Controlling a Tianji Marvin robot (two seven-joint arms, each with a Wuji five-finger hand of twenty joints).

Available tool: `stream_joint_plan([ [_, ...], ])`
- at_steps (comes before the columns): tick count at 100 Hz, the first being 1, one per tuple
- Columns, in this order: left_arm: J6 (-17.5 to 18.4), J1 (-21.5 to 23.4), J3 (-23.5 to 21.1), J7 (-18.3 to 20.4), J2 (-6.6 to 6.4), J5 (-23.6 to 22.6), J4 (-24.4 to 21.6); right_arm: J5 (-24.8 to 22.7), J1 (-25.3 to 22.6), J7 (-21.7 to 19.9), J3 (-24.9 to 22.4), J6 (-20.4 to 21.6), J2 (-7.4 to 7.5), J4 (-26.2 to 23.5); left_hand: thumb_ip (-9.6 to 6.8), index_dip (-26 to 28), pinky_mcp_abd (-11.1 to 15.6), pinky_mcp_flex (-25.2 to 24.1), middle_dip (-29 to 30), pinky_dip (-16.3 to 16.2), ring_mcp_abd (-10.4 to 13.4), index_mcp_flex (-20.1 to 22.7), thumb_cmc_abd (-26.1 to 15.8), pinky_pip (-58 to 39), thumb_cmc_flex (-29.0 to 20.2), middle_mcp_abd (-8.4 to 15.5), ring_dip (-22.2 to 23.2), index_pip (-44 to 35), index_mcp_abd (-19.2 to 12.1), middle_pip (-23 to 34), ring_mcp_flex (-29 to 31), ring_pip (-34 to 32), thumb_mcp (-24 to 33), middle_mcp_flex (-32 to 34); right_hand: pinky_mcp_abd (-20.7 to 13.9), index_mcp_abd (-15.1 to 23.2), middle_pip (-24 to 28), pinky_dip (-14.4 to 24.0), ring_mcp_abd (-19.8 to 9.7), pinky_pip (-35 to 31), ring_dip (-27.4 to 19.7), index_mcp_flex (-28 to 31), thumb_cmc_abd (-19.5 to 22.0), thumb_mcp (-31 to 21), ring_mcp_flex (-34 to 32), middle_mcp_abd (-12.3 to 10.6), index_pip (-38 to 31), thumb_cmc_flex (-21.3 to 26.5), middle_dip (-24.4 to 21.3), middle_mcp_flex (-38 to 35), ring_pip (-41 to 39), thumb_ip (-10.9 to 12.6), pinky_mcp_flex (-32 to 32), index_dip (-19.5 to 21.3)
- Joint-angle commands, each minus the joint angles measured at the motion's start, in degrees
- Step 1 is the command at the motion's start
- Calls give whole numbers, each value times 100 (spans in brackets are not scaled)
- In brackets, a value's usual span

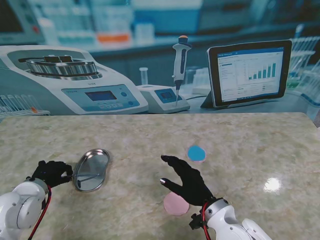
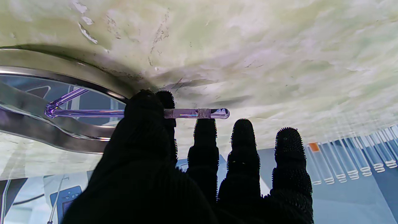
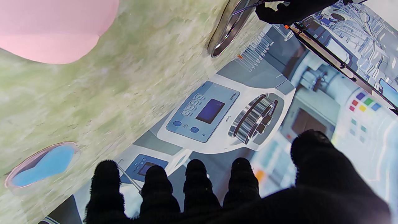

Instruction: Line a culture dish with filter paper and press it flat with a glass rod

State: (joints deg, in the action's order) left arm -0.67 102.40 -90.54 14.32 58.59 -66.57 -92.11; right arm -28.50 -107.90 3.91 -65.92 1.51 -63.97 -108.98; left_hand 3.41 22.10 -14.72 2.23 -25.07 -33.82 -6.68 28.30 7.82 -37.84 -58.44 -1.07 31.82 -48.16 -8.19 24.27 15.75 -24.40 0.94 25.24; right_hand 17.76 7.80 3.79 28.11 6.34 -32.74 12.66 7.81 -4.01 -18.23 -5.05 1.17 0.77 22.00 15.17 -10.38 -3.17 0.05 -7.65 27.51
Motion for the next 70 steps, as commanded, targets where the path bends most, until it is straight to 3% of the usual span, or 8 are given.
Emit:
stream_joint_plan([
  [1, -34, -1, 14, -11, 10, 18, 18, 2, -32, -17, 23, -36, -5, -9, -89, 25, -187, 7, -118, 128, -169, 193, -214, -211, -436, -39, 88, -224, -154, 115, 223, -143, -116, 210, -141, 110, -8, 106, -201, 38, 90, 11, -105, 18, 80, -238, -29, -50, 66, 183, 95, -145, -47, 89],
  [35, -23, 5, -24, -97, 25, 118, 2, 7, -11, -22, 43, -35, -4, 10, -100, 12, -237, 73, -265, 77, -223, 685, -175, -391, -611, -61, 199, -594, -20, 322, 368, -371, -166, 485, -142, 108, 6, 120, -205, 11, 89, 2, -97, 18, 78, -241, -31, -49, 63, 182, 89, -147, -43, 199],
  [44, -17, 12, -45, -88, 26, 116, -23, 5, -8, -29, 47, -34, -2, 12, -104, -52, -254, 185, -601, -46, -232, 763, -147, -701, -656, 1, 414, -557, 56, 771, 559, -728, -157, 773, -141, 105, 8, 122, -209, 6, 89, 0, -94, 22, 79, -233, -26, -58, 60, 184, 88, -148, -45, 229],
  [51, -7, 17, -62, -92, 27, 105, -36, 9, -6, -32, 49, -33, -2, 13, -105, -67, -294, 338, -1462, -217, -248, 754, -154, -1149, -677, 22, 711, -504, 51, 1033, 813, -1209, -160, 1185, -144, 106, 11, 123, -210, 2, 87, 0, -93, 21, 80, -231, -25, -54, 59, 183, 89, -148, -43, 252],
  [70, 19, 34, -102, -100, 28, 93, -58, 9, 0, -26, 56, -23, -3, 22, -112, -78, -474, 747, -2029, -596, -392, 780, -72, -2230, -735, 78, 1204, -435, -10, 1637, 1483, -2323, -141, 2026, -149, 107, 18, 127, -202, -12, 88, -2, -81, 26, 75, -231, -18, -58, 56, 178, 84, -148, -38, 295],
])
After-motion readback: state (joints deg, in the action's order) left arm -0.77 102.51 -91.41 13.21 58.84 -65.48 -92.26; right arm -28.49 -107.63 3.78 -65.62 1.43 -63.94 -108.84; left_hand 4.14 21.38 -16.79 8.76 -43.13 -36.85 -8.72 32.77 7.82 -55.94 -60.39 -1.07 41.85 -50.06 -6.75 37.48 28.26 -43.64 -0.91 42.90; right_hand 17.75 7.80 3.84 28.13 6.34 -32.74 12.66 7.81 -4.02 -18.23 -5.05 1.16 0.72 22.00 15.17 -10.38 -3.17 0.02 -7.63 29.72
